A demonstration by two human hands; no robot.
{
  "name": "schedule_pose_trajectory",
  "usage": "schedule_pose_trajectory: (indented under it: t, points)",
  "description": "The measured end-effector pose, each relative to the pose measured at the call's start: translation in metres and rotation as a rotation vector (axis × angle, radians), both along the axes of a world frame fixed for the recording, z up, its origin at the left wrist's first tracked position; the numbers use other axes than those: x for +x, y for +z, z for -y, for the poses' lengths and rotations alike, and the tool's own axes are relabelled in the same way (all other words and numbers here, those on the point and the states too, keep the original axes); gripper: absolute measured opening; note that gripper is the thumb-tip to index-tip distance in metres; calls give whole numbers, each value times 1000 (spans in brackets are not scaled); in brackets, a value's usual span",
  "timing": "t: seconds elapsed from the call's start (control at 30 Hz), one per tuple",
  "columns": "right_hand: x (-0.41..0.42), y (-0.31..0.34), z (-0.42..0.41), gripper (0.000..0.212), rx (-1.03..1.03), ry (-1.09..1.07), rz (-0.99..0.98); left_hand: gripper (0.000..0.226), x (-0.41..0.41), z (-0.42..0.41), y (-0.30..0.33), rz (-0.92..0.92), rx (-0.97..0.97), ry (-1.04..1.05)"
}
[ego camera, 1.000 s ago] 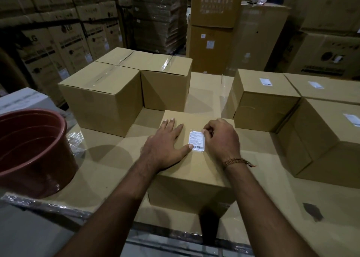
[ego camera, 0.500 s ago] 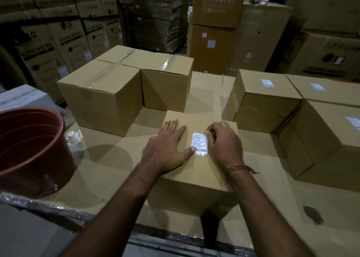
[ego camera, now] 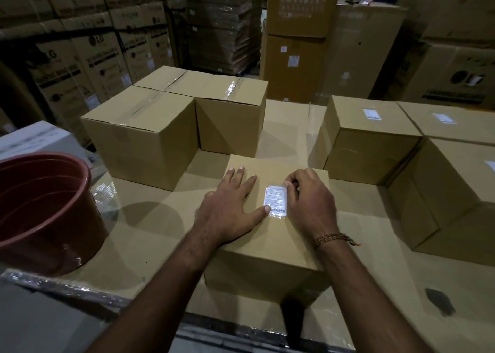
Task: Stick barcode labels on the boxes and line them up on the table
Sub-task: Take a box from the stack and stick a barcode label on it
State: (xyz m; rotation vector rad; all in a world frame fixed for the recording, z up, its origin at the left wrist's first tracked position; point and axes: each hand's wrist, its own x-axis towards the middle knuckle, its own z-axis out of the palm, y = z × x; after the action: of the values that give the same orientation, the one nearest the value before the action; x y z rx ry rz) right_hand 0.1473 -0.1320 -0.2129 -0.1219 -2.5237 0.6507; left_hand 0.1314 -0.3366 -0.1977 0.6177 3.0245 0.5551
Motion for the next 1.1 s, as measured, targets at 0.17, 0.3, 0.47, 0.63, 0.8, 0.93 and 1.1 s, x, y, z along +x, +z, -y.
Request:
schedule_pose_trajectory:
  t: [0.17,0.3,0.47,0.63,0.8,0.93,1.1]
  points:
    - [1,0,-1,12,-17,8,-6,88,1,-1,1,6,4,-2]
    - [1,0,-1,11,-26,18,-5,88,0,-1,0,10,16,5]
    - [3,2,0,12,-48,6,-10,87,-1,-1,-2,1,-21,1]
    - [6,3,2,12,-47,13,-12,86,0,-1,-2,0,-29,2]
    - [11,7,5,12,-87,17,-9,87,0,-1,-1,0,-32,4]
    - [12,9,3,11,-139,26,2,87,0,-2,-1,1,-41,6]
    - [14,13,2,13,-217,47,57,87,0,-3,-1,11,-40,4]
